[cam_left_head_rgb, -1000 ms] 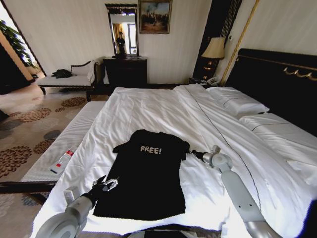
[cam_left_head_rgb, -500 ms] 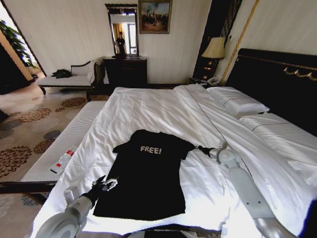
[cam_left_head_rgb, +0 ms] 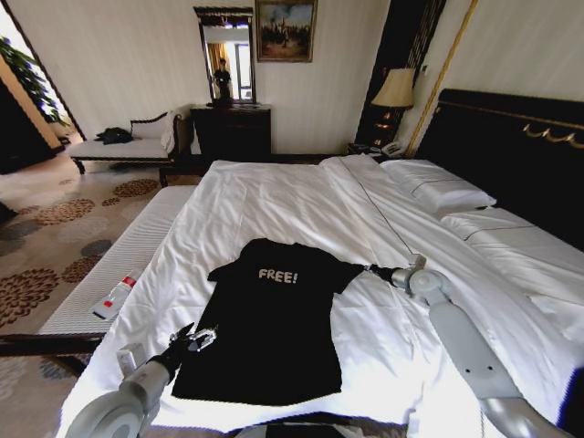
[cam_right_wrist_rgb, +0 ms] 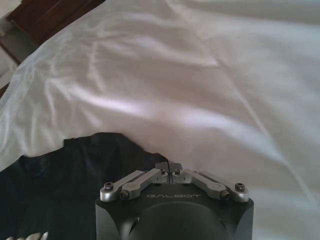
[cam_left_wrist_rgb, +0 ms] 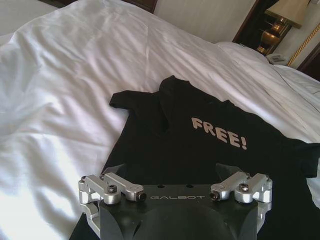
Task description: Fold the clothes on the bed.
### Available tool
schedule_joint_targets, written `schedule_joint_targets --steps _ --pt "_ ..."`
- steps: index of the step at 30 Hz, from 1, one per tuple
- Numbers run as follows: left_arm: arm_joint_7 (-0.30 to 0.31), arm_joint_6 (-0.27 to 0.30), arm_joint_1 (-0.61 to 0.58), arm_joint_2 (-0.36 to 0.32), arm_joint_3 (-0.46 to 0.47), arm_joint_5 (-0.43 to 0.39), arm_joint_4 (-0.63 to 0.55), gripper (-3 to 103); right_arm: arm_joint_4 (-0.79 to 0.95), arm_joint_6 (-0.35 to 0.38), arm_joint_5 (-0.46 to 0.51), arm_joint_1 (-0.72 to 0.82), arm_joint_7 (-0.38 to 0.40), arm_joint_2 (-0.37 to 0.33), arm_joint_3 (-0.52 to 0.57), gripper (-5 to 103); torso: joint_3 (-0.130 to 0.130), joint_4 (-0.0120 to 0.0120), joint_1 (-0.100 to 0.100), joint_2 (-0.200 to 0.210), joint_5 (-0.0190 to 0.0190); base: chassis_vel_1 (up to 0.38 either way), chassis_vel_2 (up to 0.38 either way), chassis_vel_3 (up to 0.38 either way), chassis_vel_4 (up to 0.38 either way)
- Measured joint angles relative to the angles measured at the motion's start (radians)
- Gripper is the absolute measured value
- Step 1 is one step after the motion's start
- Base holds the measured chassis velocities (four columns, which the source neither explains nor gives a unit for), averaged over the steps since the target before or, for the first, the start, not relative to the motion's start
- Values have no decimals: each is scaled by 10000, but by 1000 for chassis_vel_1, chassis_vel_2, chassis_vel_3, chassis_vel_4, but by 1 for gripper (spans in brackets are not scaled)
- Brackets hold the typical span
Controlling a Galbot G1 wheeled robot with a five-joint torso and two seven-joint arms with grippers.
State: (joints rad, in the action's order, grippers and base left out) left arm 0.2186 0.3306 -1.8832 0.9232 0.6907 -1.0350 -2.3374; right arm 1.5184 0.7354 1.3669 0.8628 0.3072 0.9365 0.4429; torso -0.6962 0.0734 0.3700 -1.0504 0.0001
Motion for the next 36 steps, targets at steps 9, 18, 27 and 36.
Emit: schedule_joint_targets --steps 9,18,27,36 --pt "-1 0 -61 -16 129 -16 9 100 1511 -1 691 -343 463 58 -1034 0 0 -3 -1 0 -4 0 0 0 0" --pt "-99 -16 -237 42 448 -77 6 100 1823 -1 813 -1418 854 349 -2950 0 0 -3 0 0 -2 0 0 0 0" --pt "-151 -35 -308 53 646 -187 7 100 872 -1 249 -1848 802 883 -3876 0 0 0 0 0 0 0 0 0 0" --pt "-152 -41 -288 78 641 -195 14 100 -134 -1 -171 -2223 730 1551 -4329 0 0 -1 -1 0 -2 0 0 0 0"
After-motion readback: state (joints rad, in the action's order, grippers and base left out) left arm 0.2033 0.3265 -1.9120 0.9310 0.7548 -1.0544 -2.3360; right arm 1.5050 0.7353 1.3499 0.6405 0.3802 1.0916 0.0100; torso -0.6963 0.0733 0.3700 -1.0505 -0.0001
